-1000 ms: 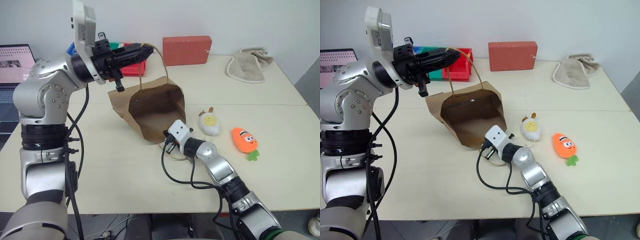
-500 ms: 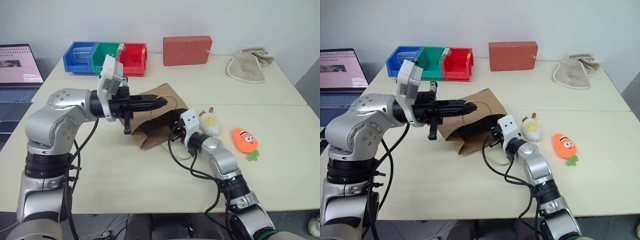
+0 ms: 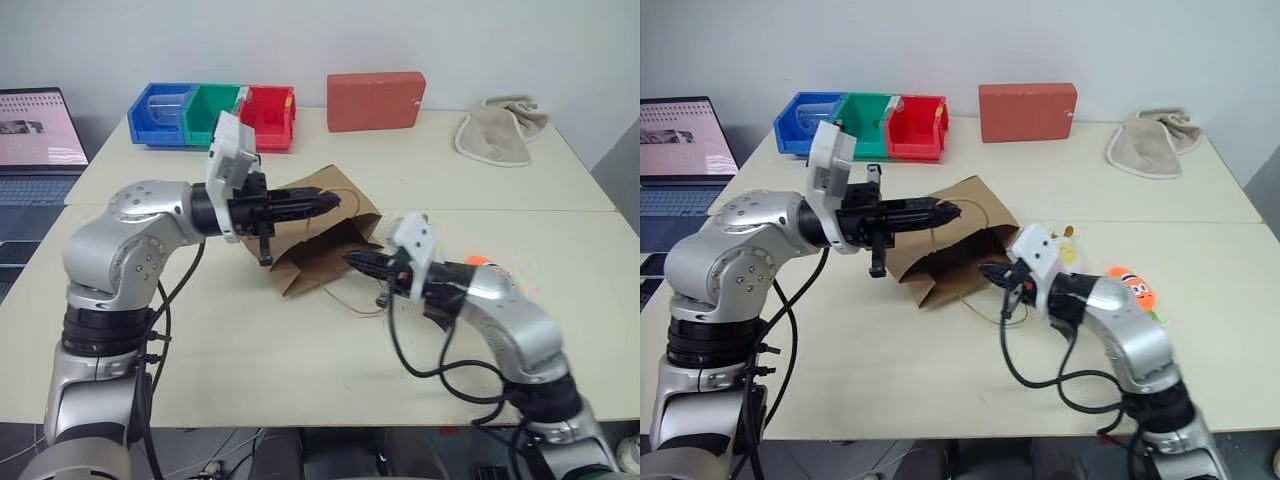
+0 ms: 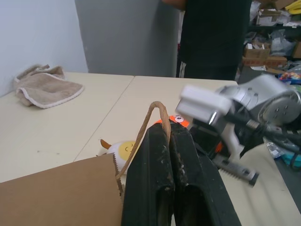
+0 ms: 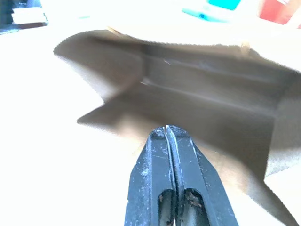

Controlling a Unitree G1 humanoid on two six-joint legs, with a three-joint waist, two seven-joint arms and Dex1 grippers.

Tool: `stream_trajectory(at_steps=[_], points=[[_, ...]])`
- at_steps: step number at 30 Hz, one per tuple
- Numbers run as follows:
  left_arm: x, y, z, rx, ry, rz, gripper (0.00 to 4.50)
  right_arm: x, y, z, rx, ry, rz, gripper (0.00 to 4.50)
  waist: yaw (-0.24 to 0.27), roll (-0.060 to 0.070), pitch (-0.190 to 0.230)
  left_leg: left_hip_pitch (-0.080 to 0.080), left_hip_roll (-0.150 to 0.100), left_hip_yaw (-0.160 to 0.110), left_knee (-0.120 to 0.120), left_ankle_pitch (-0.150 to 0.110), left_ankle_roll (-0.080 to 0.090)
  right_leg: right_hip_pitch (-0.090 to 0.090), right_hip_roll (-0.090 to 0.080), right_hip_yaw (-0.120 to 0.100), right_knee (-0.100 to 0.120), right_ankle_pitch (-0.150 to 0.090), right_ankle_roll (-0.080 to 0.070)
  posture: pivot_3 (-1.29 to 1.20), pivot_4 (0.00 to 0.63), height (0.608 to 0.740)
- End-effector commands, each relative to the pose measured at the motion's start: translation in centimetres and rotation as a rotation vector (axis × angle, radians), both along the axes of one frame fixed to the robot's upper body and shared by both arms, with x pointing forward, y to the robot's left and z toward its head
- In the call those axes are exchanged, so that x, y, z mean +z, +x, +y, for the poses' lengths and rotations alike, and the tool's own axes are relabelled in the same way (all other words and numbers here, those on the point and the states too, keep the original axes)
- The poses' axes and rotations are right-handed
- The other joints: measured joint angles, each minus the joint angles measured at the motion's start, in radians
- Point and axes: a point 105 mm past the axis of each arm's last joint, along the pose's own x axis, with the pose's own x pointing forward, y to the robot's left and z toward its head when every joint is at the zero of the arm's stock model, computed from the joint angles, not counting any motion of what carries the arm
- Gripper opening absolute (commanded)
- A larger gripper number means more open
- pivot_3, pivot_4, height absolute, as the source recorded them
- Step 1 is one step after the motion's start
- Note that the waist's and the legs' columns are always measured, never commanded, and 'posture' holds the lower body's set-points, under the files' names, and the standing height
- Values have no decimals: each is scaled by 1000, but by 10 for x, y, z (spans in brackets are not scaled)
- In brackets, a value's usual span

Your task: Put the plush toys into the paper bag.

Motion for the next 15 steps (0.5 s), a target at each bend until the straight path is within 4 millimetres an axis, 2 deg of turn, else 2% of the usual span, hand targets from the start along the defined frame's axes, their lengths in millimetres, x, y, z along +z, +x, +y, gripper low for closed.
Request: stream_trajectory(at_steps=[1,3,5,8,15], points=[[-1,-5,-8,-37,13,-32,0,20,-7,-37,-15,-89,-83,567,4,0,0,0,0,0,0,0,0,0,0,0,0,0,0,0,150,740],[-3,-6,-10,-50,10,-23,0,16,-3,-60,-47,-229,-136,1275,6,0,0,0,-1,0,0,0,0,1,0,1,-1,-2,-4,0,150,740],[-4,-7,-11,-60,12,-21,0,1,10,-86,-115,-409,-204,2074,6,0,0,0,-1,1,0,0,0,0,0,1,-1,-3,-5,0,150,740],[-6,-6,-12,-63,19,-26,0,-16,21,-101,-129,-547,-257,2900,0,0,0,0,-1,2,0,0,0,0,0,1,-1,-3,-5,0,150,740],[-8,-8,-12,-61,25,-23,0,-48,44,-101,-112,-628,-276,2900,-6,0,0,0,-1,2,0,0,0,0,0,3,-1,-2,-2,0,150,740]])
